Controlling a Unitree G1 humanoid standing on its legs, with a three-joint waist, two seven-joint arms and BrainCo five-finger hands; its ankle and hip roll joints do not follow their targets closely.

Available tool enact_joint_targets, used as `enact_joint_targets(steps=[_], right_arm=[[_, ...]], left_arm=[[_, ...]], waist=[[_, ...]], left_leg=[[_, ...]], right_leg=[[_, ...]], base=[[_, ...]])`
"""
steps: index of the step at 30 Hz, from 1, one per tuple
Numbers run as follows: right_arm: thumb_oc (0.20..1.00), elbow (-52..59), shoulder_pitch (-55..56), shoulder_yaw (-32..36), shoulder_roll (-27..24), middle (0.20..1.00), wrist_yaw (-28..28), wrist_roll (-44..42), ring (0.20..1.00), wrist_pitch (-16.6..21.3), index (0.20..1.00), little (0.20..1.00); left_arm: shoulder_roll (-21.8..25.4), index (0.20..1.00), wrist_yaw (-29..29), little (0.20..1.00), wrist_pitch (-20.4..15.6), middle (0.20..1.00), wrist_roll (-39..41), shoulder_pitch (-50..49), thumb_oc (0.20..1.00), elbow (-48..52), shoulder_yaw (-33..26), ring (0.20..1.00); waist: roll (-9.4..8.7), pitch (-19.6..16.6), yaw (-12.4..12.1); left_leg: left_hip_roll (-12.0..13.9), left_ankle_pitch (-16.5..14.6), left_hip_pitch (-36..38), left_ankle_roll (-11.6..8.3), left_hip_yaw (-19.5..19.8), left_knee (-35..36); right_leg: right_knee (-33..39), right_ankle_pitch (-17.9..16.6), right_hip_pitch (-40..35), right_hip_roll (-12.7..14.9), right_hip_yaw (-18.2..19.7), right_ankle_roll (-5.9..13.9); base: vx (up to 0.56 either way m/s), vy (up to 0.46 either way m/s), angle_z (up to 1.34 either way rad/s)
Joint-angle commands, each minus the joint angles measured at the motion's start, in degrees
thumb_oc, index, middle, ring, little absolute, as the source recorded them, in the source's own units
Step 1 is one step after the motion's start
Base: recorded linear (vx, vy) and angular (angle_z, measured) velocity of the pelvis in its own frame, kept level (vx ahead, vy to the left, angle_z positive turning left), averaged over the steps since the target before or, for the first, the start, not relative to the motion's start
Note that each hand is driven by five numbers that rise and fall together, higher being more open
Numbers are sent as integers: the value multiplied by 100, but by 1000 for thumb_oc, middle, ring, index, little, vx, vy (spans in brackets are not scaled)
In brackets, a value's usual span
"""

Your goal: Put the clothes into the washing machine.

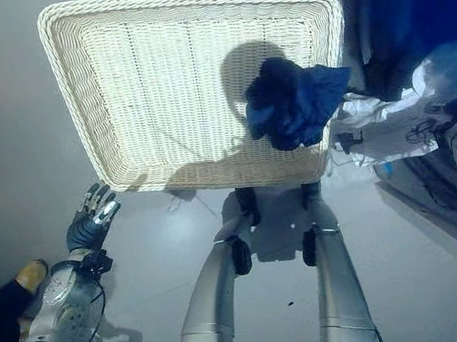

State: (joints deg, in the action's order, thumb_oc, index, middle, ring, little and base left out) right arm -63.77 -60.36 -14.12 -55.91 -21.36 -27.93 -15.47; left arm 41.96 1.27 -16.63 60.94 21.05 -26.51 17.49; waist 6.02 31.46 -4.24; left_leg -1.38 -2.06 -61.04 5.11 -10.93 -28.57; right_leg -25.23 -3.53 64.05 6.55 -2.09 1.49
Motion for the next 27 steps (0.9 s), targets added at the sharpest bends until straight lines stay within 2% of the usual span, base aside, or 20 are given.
enact_joint_targets(steps=[1,2,3,4,5,6,8,9,11,12,13,17,18,19,21,23,27], right_arm=[[1000,-254,306,-310,-619,1000,10,-516,1000,212,1000,1000],[1000,-218,484,230,-486,1000,-4,-1740,1000,730,1000,1000],[1000,-143,511,443,-440,1000,-3,-2252,1000,907,1000,1000],[1000,-119,547,508,-420,1000,24,-2399,1000,961,1000,1000],[1000,57,786,1036,-234,1000,204,-3767,1000,1505,1000,1000],[1000,244,1030,1470,-12,1000,472,-4670,1000,1982,1000,1000],[1000,433,1230,1710,136,1000,625,-5076,1000,2221,1000,1000],[1000,1005,1601,2118,605,1000,1036,-6227,1000,2855,1000,1000],[1000,1350,1752,2314,878,1000,1278,-6916,1000,3258,1000,1000],[1000,1554,1933,2544,1217,1000,1431,-7441,1000,3443,1000,1000],[1000,1643,2009,2651,1378,1000,1463,-7755,1000,3533,1000,1000],[1000,1724,1978,2748,1538,1000,1436,-7933,1000,3582,1000,1000],[1000,1684,1872,2717,1509,1000,1418,-7872,1000,3388,1000,1000],[1000,1684,1872,2717,1509,1000,1418,-7872,1000,3388,1000,1000],[1000,1722,1707,2652,1446,1000,1539,-8453,1000,3159,1000,1000],[1000,1804,1658,2768,1504,1000,1608,-8507,1000,3105,1000,1000],[1000,2239,1787,2966,1648,1000,1628,-8507,1000,3520,1000,1000]], left_arm=[[-405,1000,153,1000,-29,1000,111,-214,1000,101,64,1000],[-525,1000,123,1000,-85,1000,53,-311,1000,158,61,1000],[-560,1000,109,1000,-114,1000,33,-282,1000,173,24,1000],[-575,1000,106,1000,-122,1000,26,-288,1000,173,25,1000],[-686,1000,110,1000,-185,1000,-19,-350,1000,161,7,1000],[-823,1000,85,1000,-257,1000,-96,-416,1000,167,-5,1000],[-866,1000,58,1000,-292,1000,-130,-439,1000,172,19,1000],[-1014,1000,-43,1000,-331,1000,-246,-464,1000,201,34,1000],[-1111,1000,-80,1000,-357,1000,-303,-465,1000,191,28,1000],[-1219,1000,-136,1000,-371,1000,-356,-436,1000,150,27,1000],[-1291,1000,-152,1000,-381,1000,-368,-409,1000,114,24,1000],[-1392,1000,-149,1000,-398,1000,-388,-375,1000,40,15,1000],[-1394,1000,-114,1000,-374,1000,-340,-323,1000,3,-19,1000],[-1394,1000,-114,1000,-374,1000,-340,-323,1000,3,-19,1000],[-1374,1000,-97,1000,-306,1000,-342,-266,1000,-15,-67,1000],[-1344,1000,-41,1000,-299,1000,-313,-267,1000,-60,-96,1000],[-1287,1000,-41,1000,-310,1000,-276,-321,1000,-9,-88,1000]], waist=[[681,-167,215],[710,-167,233],[715,-167,224],[713,-167,226],[716,-167,271],[721,-167,324],[713,-167,337],[704,-167,393],[706,-167,432],[714,-167,483],[729,-167,518],[753,-167,548],[747,-167,549],[747,-167,549],[711,-167,538],[684,-167,540],[605,-167,574]], left_leg=[[70,562,217,-772,752,1129],[53,585,333,-779,714,1292],[73,747,208,-744,654,1365],[71,748,221,-744,649,1380],[51,735,292,-749,621,1432],[25,724,332,-754,614,1474],[17,726,376,-756,597,1505],[-14,729,477,-756,550,1589],[-25,733,529,-751,511,1649],[-47,744,585,-755,490,1708],[-62,757,626,-751,467,1764],[-74,779,743,-741,435,1887],[-79,797,808,-741,409,1956],[-79,797,808,-741,409,1956],[-70,816,881,-740,374,2014],[-62,825,933,-744,364,2062],[-71,851,1051,-733,359,2167]], right_leg=[[-657,900,-119,-259,-385,91],[-421,816,-220,-320,-354,111],[-300,635,-107,-349,-402,73],[-280,628,-118,-357,-398,74],[-197,610,-177,-388,-367,86],[-145,601,-208,-412,-338,102],[-109,590,-245,-428,-320,110],[-9,549,-316,-463,-287,138],[69,522,-351,-485,-254,146],[139,493,-392,-502,-213,169],[211,462,-418,-515,-170,175],[360,392,-505,-534,-97,192],[471,344,-579,-520,-91,211],[471,344,-579,-520,-91,211],[575,297,-682,-507,-117,225],[629,269,-747,-494,-140,245],[769,193,-890,-510,-147,266]], base=[[-31,90,-13],[-83,113,-12],[-86,122,-14],[-69,98,-10],[-19,120,-5],[-19,120,-2],[-21,81,3],[-34,93,1],[-38,100,-4],[-42,123,-10],[-34,103,-13],[-27,87,-8],[-26,63,2],[-39,77,-3],[-28,34,-9],[-22,11,-6],[0,0,0]])
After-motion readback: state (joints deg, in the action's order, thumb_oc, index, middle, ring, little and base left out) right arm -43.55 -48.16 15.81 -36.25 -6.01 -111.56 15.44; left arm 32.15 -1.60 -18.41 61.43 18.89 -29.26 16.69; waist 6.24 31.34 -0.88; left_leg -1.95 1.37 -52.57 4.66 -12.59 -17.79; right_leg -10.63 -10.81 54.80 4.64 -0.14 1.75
